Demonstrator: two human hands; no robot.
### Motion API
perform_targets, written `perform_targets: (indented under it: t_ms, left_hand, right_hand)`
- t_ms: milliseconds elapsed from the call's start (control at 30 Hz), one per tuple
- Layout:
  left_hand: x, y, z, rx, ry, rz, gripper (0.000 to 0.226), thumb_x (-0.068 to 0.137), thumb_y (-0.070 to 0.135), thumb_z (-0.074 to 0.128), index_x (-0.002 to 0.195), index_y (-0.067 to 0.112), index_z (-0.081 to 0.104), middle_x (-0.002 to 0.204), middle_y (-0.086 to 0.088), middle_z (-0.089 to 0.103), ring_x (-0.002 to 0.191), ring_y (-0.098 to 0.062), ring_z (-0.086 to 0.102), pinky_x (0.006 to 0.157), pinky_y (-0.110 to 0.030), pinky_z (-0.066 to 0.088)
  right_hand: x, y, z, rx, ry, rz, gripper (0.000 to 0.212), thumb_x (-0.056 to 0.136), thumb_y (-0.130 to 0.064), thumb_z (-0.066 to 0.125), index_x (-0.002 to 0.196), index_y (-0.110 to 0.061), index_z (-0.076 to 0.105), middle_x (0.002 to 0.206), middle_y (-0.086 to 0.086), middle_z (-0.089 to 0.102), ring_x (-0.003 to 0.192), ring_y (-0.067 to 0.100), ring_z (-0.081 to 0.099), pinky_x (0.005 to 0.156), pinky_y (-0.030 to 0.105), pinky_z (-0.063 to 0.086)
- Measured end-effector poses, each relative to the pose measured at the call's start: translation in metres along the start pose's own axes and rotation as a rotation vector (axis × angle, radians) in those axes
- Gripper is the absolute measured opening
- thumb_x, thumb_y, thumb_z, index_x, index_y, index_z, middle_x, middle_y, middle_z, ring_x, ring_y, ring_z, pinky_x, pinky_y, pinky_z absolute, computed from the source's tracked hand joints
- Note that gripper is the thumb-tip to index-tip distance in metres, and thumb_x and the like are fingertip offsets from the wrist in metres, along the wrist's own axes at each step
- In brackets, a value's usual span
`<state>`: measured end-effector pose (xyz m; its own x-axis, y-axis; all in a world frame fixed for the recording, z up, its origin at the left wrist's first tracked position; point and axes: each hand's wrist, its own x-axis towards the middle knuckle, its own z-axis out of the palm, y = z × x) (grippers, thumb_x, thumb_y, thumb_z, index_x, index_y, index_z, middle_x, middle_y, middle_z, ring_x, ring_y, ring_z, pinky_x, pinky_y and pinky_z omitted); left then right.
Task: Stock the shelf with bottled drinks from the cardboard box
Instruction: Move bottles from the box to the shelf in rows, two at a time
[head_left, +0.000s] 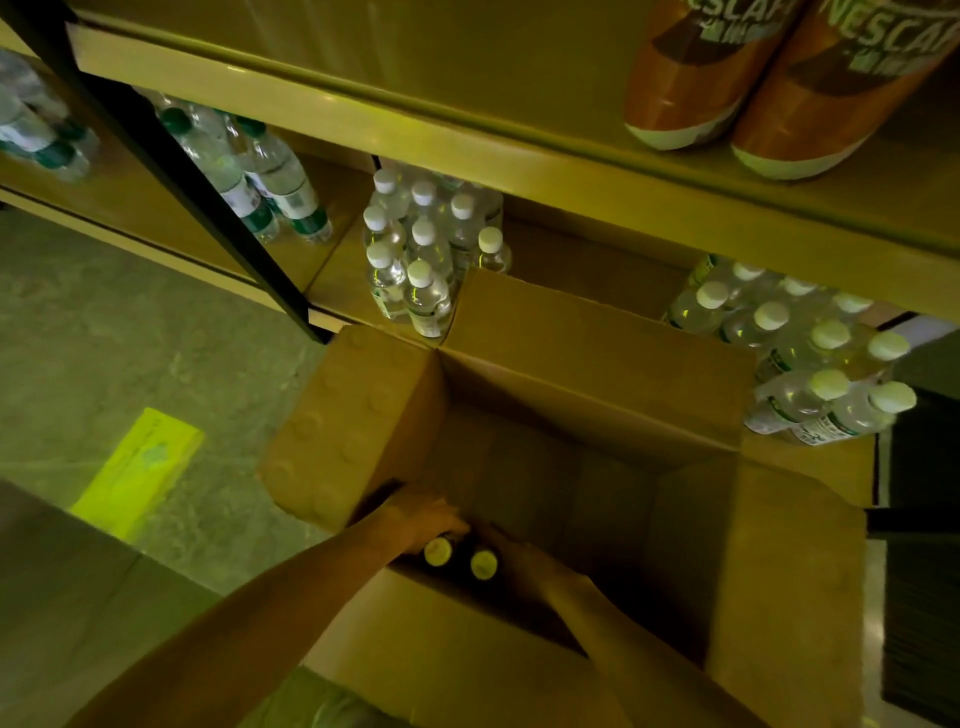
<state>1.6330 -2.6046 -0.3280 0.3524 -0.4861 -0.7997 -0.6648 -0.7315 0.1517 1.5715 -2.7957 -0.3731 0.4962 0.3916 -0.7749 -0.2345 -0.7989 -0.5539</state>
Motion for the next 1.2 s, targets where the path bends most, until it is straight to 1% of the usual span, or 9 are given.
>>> perform_targets:
  t_ms: [100,233,333,500,633,733,900,1000,1200]
  left_hand:
    - [-0.004,0.001,-0.006,-0.124,-0.043,0.011,0.04,0.095,0.017,0.055,0.129,0.037,0.054,0.134,-0.003,0.057,0.121,-0.031,0.056,0.093,-0.048,0.05]
    - [-0.011,0.002,-0.011,-0.274,-0.044,-0.015,0.044,0.087,0.025,0.064,0.126,0.041,0.053,0.128,-0.001,0.062,0.113,-0.03,0.061,0.087,-0.044,0.053]
    - [-0.013,0.008,-0.013,-0.409,0.001,-0.051,0.049,0.084,0.029,0.07,0.13,0.037,0.054,0.13,0.0,0.061,0.115,-0.028,0.061,0.089,-0.042,0.053]
    - [-0.027,0.018,-0.027,-0.64,0.168,-0.09,0.052,0.076,0.044,0.074,0.124,0.048,0.054,0.128,0.007,0.062,0.119,-0.021,0.06,0.096,-0.039,0.051]
    - [-0.048,0.034,-0.055,-0.835,0.348,-0.027,0.043,0.074,0.041,0.08,0.113,0.047,0.063,0.111,0.022,0.069,0.108,0.0,0.063,0.099,-0.035,0.051]
    - [-0.067,0.056,-0.084,-0.982,0.491,0.038,0.046,0.073,0.038,0.084,0.113,0.051,0.066,0.11,0.028,0.069,0.108,0.011,0.061,0.101,-0.028,0.047]
    - [-0.099,0.098,-0.139,-1.152,0.662,0.22,0.049,0.073,0.03,0.087,0.117,0.037,0.067,0.117,0.019,0.071,0.113,0.0,0.064,0.106,-0.04,0.047]
    - [-0.119,0.128,-0.177,-1.217,0.72,0.36,0.045,0.08,0.022,0.082,0.121,0.027,0.067,0.118,0.012,0.072,0.114,-0.006,0.066,0.103,-0.037,0.049]
    - [-0.159,0.188,-0.252,-1.166,0.923,0.547,0.037,0.085,0.046,0.071,0.121,0.038,0.064,0.117,0.019,0.071,0.114,-0.002,0.064,0.098,-0.035,0.051]
  right_hand:
    - [0.009,0.013,0.006,-0.185,0.112,-0.138,0.049,0.105,-0.046,0.039,0.152,-0.032,0.037,0.161,0.002,0.033,0.145,0.021,0.033,0.12,0.037,0.023]
    - [-0.009,0.002,0.007,-0.019,0.067,-0.031,0.072,0.097,-0.02,0.058,0.158,-0.034,0.021,0.161,0.003,0.029,0.144,0.03,0.035,0.117,0.042,0.032]
    - [-0.015,0.004,0.001,0.025,0.08,-0.023,0.069,0.1,-0.021,0.052,0.158,-0.037,0.017,0.16,0.006,0.032,0.142,0.033,0.039,0.114,0.045,0.035]
    - [-0.056,0.006,-0.027,0.08,0.231,-0.035,0.065,0.097,-0.021,0.057,0.155,-0.033,0.029,0.148,0.002,0.052,0.132,0.023,0.053,0.107,0.031,0.043]
    - [-0.104,0.006,-0.053,0.309,0.36,-0.067,0.074,0.087,-0.037,0.074,0.15,-0.034,0.036,0.141,-0.007,0.056,0.128,0.011,0.053,0.109,0.029,0.041]
    - [-0.143,0.003,-0.073,0.459,0.506,-0.136,0.056,0.08,-0.044,0.078,0.13,-0.039,0.055,0.124,-0.015,0.066,0.116,0.004,0.06,0.108,0.037,0.046]
    - [-0.215,-0.008,-0.101,0.647,0.708,-0.214,0.045,0.081,-0.042,0.078,0.121,-0.042,0.057,0.112,-0.02,0.071,0.11,0.002,0.065,0.103,0.035,0.049]
    - [-0.264,-0.02,-0.114,0.666,0.877,-0.306,0.029,0.087,-0.027,0.074,0.113,-0.032,0.062,0.099,-0.031,0.071,0.1,-0.006,0.066,0.092,0.02,0.051]
    - [-0.36,-0.037,-0.151,0.652,1.112,-0.441,0.049,0.085,-0.036,0.066,0.132,-0.033,0.054,0.121,-0.013,0.07,0.115,0.008,0.065,0.098,0.04,0.054]
